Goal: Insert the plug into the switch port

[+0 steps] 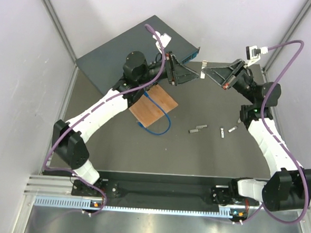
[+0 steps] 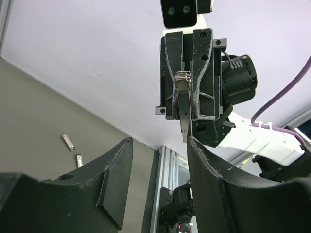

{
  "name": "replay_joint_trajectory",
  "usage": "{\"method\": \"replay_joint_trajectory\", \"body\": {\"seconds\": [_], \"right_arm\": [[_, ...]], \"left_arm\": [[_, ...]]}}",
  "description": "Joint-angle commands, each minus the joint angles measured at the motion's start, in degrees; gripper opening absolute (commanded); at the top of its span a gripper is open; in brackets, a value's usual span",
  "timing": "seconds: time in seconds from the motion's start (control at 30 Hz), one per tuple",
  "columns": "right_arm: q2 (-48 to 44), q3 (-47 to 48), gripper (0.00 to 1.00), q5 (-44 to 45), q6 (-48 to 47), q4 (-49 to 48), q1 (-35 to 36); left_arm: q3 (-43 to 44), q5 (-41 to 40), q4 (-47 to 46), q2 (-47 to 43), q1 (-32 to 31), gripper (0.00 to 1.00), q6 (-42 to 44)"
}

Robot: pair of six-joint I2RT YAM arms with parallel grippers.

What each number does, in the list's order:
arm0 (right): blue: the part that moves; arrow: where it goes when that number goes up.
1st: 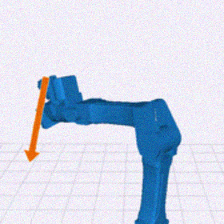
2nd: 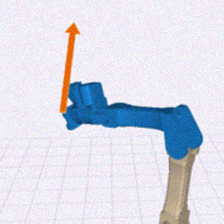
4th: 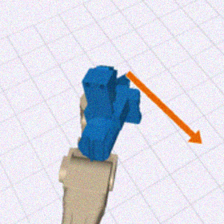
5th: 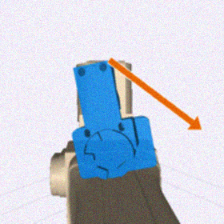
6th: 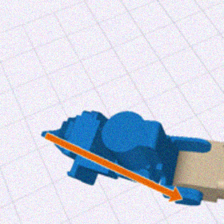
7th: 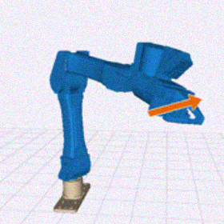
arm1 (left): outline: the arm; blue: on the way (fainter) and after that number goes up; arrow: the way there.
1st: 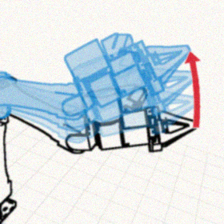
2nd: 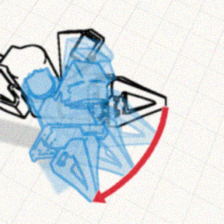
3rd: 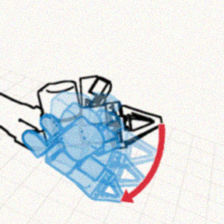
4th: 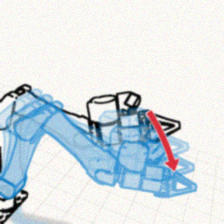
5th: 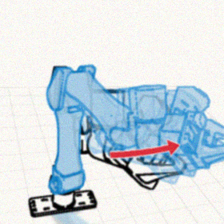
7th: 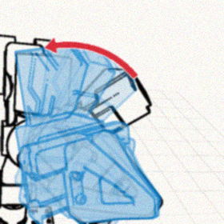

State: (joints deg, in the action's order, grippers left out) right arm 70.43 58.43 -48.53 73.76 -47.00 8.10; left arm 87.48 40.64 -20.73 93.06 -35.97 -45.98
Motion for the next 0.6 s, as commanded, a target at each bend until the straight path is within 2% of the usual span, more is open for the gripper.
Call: {"method": "replay_joint_trajectory", "body": {"seconds": [0.0,0.4,0.53,0.57], "right_arm": [[-1.53,-0.16,0.0,1.86,-0.28,-3.62,1.04],[-1.26,-0.6,0.0,1.95,-0.63,-3.36,1.39],[-1.44,-1.13,0.0,1.78,-0.54,-3.71,2.18],[-1.44,-1.65,0.0,1.51,-0.63,-3.71,2.19]], "left_arm": [[-0.47,-0.22,-6.69,0.02,-0.77,0.53,-1.83],[-0.82,0.58,-9.33,1.07,-2.09,0.49,-3.77],[-0.38,0.05,-9.59,1.6,-2.09,0.39,-4.38],[-0.38,-0.04,-9.68,1.78,-2.09,0.34,-4.47]]}}
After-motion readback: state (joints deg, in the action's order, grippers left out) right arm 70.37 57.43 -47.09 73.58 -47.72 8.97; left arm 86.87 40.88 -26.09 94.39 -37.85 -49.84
